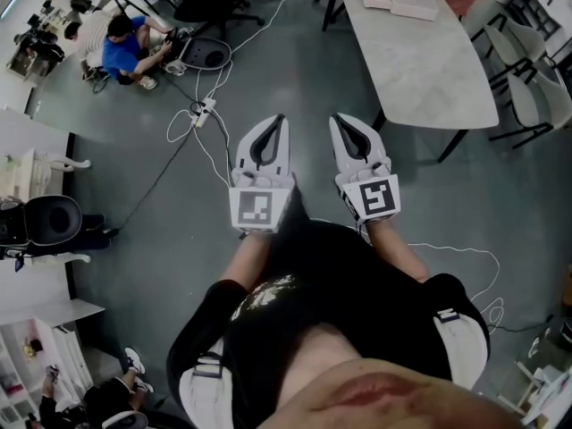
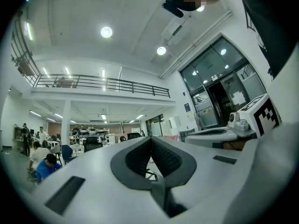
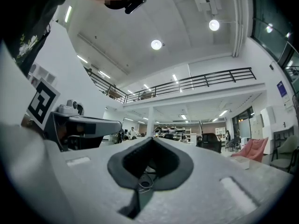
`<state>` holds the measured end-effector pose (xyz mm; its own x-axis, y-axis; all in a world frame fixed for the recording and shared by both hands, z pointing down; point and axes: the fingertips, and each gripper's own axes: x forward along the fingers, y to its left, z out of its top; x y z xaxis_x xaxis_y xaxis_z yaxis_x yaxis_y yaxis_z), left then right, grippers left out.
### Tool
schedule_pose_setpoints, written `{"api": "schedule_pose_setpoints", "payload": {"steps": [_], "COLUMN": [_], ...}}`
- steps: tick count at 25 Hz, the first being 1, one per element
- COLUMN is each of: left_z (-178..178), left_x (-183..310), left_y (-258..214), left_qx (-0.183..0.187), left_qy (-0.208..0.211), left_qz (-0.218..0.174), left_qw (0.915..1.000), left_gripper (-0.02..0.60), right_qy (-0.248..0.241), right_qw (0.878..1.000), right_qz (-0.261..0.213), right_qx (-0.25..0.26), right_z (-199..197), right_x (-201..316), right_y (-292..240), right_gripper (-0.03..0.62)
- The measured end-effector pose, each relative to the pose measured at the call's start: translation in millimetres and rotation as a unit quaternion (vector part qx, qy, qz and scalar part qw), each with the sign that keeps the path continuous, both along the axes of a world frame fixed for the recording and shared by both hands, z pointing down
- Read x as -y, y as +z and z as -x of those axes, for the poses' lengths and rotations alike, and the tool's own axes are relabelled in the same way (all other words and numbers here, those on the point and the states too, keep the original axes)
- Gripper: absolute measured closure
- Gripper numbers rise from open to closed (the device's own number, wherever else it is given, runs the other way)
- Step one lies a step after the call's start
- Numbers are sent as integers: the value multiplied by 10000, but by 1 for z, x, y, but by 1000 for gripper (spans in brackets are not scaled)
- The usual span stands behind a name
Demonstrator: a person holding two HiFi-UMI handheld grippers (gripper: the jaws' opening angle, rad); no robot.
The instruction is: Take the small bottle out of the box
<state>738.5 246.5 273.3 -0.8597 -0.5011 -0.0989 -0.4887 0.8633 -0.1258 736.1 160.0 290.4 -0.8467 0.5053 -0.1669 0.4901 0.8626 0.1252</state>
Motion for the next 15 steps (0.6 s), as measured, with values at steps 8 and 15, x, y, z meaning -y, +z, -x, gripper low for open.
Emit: {"api": "schedule_pose_setpoints", "payload": {"steps": [8, 15], "left_z": [34, 79], "left_x": [-8, -14], "left_y": [2, 18], "left_qx": [91, -114], "left_qy": [-21, -31], "left_qz": [-67, -19], "left_qw": [9999, 9999], "left_gripper": [568, 568], "right_qy": [-75, -68], "right_qw": [9999, 9998], "right_qz": [-110, -142], "right_qx": [46, -105], "right_z": [35, 76], "right_x": [-11, -18], "right_y": [2, 14], "right_gripper": [599, 599]}}
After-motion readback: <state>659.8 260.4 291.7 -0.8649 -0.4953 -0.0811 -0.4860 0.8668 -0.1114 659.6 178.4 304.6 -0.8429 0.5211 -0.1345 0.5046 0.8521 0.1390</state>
